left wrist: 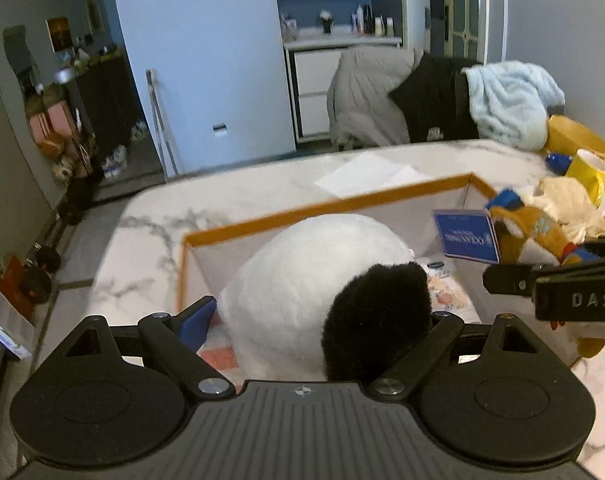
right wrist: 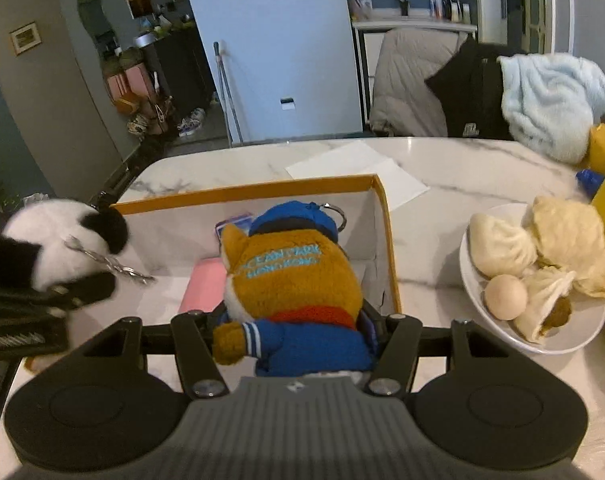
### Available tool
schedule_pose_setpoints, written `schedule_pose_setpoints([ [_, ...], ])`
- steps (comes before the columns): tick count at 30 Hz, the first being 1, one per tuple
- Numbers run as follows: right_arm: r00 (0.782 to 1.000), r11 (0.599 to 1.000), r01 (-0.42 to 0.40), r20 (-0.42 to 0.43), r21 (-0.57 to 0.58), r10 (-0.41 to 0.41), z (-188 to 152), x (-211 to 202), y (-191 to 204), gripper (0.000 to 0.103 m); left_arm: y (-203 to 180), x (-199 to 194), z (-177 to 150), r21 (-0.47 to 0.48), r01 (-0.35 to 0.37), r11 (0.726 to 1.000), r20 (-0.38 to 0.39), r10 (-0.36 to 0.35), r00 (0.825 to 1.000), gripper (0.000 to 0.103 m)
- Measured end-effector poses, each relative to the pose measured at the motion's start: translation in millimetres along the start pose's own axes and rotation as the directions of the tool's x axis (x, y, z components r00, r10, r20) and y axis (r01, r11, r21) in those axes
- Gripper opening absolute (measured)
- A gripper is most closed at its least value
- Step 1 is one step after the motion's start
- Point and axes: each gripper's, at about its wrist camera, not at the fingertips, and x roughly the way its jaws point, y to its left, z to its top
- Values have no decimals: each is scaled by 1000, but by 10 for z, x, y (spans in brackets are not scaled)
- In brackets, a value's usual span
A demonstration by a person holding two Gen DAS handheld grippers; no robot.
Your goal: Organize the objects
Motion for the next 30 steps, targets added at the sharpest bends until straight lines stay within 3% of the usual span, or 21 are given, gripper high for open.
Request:
schedule_pose_setpoints([
  [5,996,1000,-13,-91,-17,12,3,279,21,60,-49,189,-93,2,-14,1000,-52,14,999,103],
  [11,989,990,36,-134,-139,-55,50,429,208,60,-111,289,-147,30,-51,998,-103,54,993,103],
  [19,978,962,6,-198,-274,-62,43,519,327,60,-172,337,-225,48,-131,990,-190,137,972,103],
  [25,950,962,51,-285,-268,-129,-49,672,313,60,-194,360,-234,57,-182,982,-215,190,958,103],
  [30,920,961,35,-366,-276,-138,-110,827,274,60,-252,427,-208,79,-200,977,-248,213,945,103],
])
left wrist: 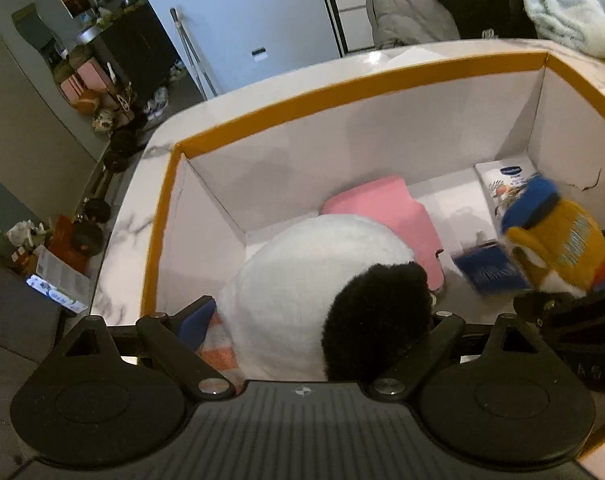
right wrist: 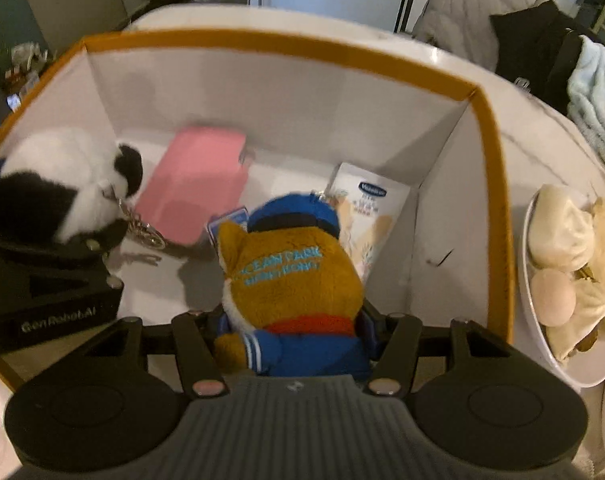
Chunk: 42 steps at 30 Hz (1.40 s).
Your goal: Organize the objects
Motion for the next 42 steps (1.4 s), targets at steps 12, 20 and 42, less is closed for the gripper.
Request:
schedule_pose_setpoints([
  [12,1000,997,0,-15,-73,-1,5,-93,-2,71,70,-27,82,-54,91,994,-54,-94,994,103],
  [20,996,987,72,69,-145,-63,-41,-343,61,79,273,-274,137,-123,129,984,6,-129,992,103],
  [42,891,994,-100,448,42,71,-1486,-1337,171,91,1030,-1186,-916,-183,200,962,279,-145,949,103],
])
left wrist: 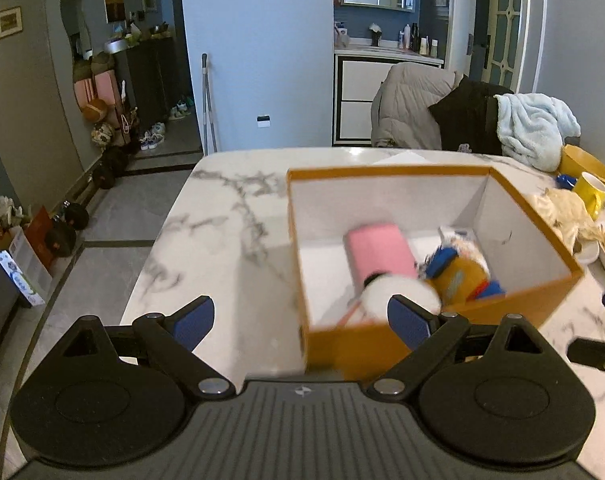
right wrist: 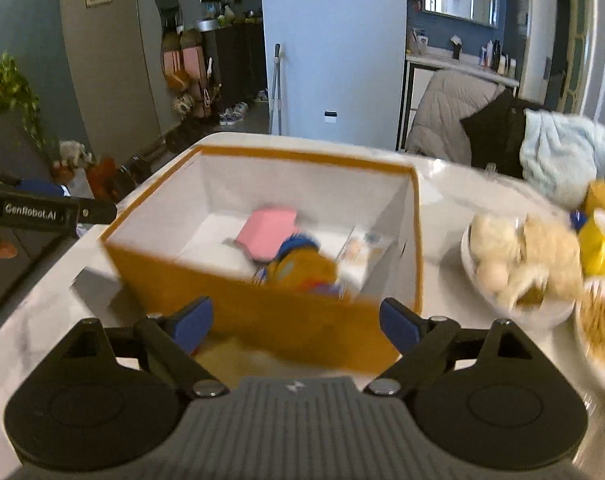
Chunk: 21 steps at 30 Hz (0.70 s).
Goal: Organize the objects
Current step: 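Open the left tool to drop the panda keychain while the right tool releases the duck plush, then move the left tool to the dark gray box while the right tool reaches the illustrated card box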
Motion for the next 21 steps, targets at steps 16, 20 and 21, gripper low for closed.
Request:
schedule_pose_setpoints([
  [16,998,993,-39,-50,111,45,-1108,-54,207,91,41,223,-881,31,-78,996,165,72,984,103],
  [20,997,992,-41,-66,119,49,-1156,-22,209,91,43,279,-951,22,4,1000,176,-8,984,103],
  [21,996,992,-42,-69,119,51,-1159,-12,210,91,37,302,-956,21,20,1000,173,-23,985,103],
])
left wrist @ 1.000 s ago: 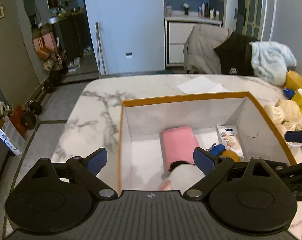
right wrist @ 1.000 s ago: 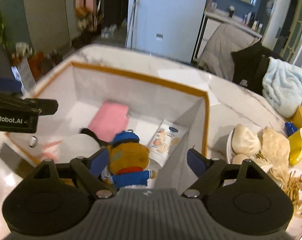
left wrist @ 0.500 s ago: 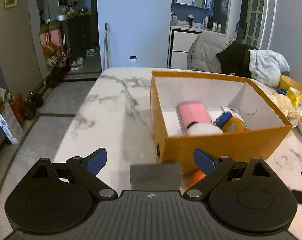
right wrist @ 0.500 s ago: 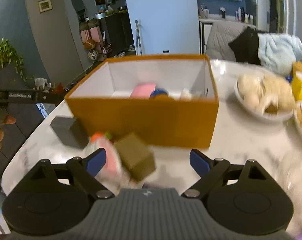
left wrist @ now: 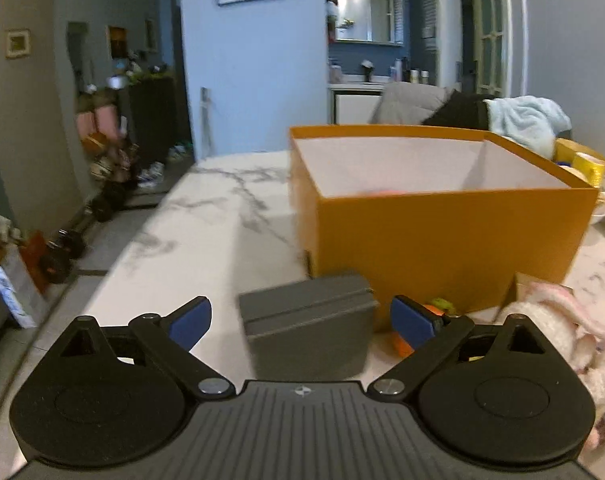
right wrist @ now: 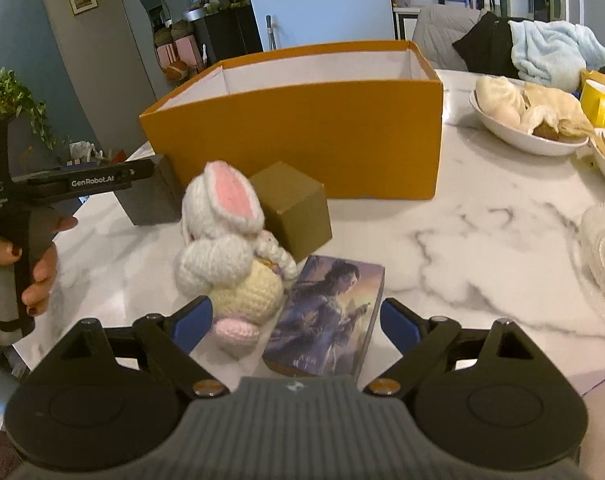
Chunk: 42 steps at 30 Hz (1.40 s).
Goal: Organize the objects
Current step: 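Move the left tool to the dark gray box while the right tool reaches the illustrated card box, then grasp the dark gray box with the left tool while the right tool grasps the card box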
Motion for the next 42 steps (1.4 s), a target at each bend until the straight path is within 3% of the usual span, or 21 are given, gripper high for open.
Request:
schedule_pose_setpoints([
  [6,1000,1000,-6,4,-4,6,-8,56,16,92,28,163,-77,-37,-1,999,-30,0,1000,103],
  [10,999,998,41,5,-40,-41,-49,142,59,92,40,241,-121,-76,16,997,-48,-20,999,103],
  [19,998,998,49,28,-49,-48,-139,270,97,99,-4,340,-187,-67,11,998,-79,-17,997,103],
  [23,999,997,30,17,-68,-29,-158,196,33,89,26,359,-227,-80,19,997,-91,-27,995,103],
  [27,999,998,33,-24,-62,-35,-196,234,-58,72,49,390,-235,-96,30,995,-103,-40,994,103],
  [33,999,998,29,-12,-52,-30,-211,235,-96,71,67,403,-225,-112,27,993,-111,-40,993,103],
  [42,990,990,134,44,-49,-132,-215,319,-42,71,-29,418,-223,-66,-6,998,-126,-2,992,103],
])
